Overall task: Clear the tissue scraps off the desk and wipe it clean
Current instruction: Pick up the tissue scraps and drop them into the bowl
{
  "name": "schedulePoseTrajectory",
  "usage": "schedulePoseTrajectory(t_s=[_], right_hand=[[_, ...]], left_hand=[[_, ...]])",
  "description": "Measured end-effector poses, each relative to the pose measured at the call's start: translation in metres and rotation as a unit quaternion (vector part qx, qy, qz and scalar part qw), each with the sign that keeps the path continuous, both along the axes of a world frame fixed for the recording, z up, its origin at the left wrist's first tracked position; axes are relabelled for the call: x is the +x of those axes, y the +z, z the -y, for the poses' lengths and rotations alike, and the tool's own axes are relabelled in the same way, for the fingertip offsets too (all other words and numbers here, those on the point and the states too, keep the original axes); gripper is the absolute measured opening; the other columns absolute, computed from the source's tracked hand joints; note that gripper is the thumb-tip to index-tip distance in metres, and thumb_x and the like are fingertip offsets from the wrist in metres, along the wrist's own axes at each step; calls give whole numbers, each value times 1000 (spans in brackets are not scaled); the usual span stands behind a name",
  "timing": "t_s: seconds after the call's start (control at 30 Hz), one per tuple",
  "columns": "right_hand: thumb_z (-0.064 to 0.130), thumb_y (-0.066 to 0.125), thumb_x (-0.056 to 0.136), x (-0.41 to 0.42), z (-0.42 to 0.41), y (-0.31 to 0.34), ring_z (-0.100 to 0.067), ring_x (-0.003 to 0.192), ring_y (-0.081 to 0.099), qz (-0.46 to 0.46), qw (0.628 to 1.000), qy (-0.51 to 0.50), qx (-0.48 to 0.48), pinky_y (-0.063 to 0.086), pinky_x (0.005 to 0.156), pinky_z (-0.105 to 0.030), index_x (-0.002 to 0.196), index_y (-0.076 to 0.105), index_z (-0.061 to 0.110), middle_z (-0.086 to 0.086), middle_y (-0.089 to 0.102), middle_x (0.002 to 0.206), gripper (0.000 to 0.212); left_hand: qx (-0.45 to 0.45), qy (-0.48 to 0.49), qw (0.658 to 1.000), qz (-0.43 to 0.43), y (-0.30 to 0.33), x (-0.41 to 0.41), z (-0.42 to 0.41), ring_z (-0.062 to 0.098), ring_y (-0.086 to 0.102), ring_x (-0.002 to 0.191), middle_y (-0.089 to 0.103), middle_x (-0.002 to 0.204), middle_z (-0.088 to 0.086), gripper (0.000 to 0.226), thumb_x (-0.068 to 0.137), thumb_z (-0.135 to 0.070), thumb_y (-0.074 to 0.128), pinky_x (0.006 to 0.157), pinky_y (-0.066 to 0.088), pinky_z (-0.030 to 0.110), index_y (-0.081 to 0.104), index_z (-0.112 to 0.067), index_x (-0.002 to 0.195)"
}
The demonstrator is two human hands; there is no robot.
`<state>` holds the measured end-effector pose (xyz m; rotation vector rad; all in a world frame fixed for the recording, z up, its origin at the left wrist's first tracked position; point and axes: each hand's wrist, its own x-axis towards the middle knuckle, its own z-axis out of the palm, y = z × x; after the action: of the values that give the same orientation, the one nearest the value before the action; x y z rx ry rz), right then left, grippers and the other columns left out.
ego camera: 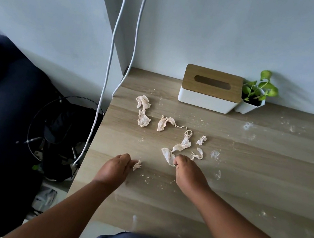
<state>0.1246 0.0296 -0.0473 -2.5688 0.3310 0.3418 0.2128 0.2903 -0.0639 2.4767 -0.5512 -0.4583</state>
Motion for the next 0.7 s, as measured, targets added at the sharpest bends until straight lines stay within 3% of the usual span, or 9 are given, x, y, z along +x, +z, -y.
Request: schedulePoseTrajectory(t_s=[0.13, 0.2, 0.33, 0.4, 0.53, 0.63, 0.7], right_hand=[[14, 47, 92, 0, 0, 3, -27, 80, 52, 10, 1000, -5, -2, 35, 64, -33, 93, 51, 20, -3, 65, 97, 7], [22, 48, 94, 2, 0, 3, -28, 80, 56, 16, 1000, -6, -23, 37, 62, -33, 94, 49, 22, 0, 65, 96, 1], [35, 47, 98, 7, -2, 0, -29, 88, 64, 23, 998, -2, -52, 49, 65, -36, 104, 52, 22, 1, 66, 102, 15], [38, 48, 98, 10, -3, -1, -29, 91, 65, 21, 998, 0, -57, 51, 66, -36, 107, 53, 21, 1, 66, 106, 19], [41, 50, 97, 13, -4, -5, -29, 95, 65, 21, 998, 6, -65, 46, 66, -35, 108, 53, 21, 1, 66, 109, 23], [42, 50, 98, 14, -4, -8, -29, 96, 65, 19, 997, 11, -78, 44, 66, -35, 110, 51, 20, 0, 66, 109, 26], [42, 50, 98, 15, -5, -9, -28, 99, 64, 14, 996, 12, -87, 47, 68, -36, 114, 51, 20, -1, 65, 111, 27]], left_hand=[[1, 13, 1000, -6, 3, 0, 1, 42, 57, 73, 64, 75, 11, 35, 104, -38, 57, 58, 36, 38, 40, -21, 78], [17, 2, 1000, -1, 5, 0, 3, 41, 55, 70, 61, 70, 8, 37, 104, -43, 54, 57, 40, 40, 38, -22, 78], [43, -21, 999, 16, 7, 0, -1, 33, 48, 62, 44, 61, -4, 52, 100, -68, 34, 53, 32, 37, 38, -22, 75], [52, -22, 998, 18, 7, 0, -2, 30, 48, 61, 44, 60, -4, 59, 95, -75, 32, 52, 31, 36, 39, -21, 74], [51, 9, 999, -15, 2, 1, -5, 31, 54, 67, 53, 68, -3, 49, 86, -55, 75, 57, 40, 36, 42, -20, 76], [13, -7, 1000, -15, -1, 2, -14, 14, 51, 62, 50, 67, -11, 40, 89, -40, 76, 55, 37, 31, 40, -25, 80], [-18, 0, 1000, 1, -2, 3, -16, 1, 55, 61, 49, 63, -15, 38, 92, -35, 75, 50, 34, 16, 40, -26, 80]])
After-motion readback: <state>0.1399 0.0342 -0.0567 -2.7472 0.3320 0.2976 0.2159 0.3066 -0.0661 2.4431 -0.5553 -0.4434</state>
